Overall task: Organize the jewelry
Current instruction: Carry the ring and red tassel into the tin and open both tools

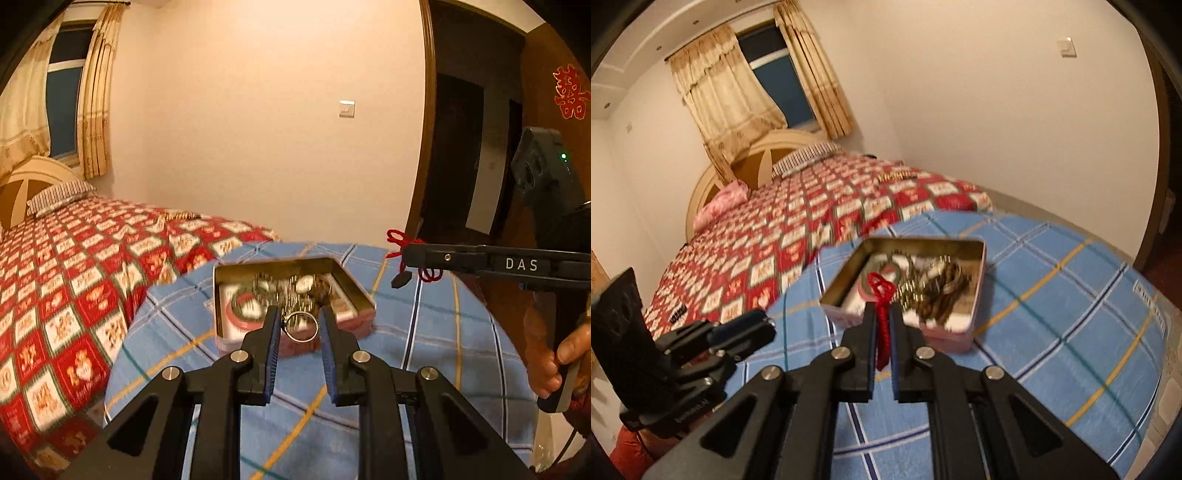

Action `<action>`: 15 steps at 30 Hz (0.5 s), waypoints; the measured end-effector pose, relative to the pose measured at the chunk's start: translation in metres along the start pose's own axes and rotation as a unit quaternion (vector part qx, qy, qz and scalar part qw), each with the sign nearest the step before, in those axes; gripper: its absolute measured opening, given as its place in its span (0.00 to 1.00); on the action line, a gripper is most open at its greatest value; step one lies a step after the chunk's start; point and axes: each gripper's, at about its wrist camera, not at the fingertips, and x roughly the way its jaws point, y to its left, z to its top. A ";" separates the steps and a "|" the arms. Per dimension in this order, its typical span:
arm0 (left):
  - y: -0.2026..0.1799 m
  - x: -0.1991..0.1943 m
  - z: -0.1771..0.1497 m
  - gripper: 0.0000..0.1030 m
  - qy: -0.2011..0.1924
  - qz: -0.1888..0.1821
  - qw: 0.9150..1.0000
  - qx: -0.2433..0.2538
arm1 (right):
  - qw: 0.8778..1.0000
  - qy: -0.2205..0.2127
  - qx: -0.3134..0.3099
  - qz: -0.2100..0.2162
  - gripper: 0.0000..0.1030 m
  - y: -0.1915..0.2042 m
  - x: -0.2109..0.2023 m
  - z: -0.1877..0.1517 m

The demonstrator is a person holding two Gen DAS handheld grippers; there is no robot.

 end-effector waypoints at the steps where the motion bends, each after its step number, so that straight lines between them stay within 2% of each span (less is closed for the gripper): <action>1: 0.000 -0.001 0.006 0.20 -0.008 -0.002 1.000 0.000 | 1.000 -0.007 -0.002 0.002 0.08 0.001 -0.002 0.006; 9: 0.003 0.007 0.038 0.20 -0.034 0.004 0.999 0.010 | 0.999 -0.046 -0.013 0.015 0.08 0.006 -0.004 0.041; 15: 0.006 0.034 0.049 0.20 -0.020 0.013 1.000 -0.001 | 0.998 -0.053 -0.013 0.015 0.08 0.005 0.014 0.061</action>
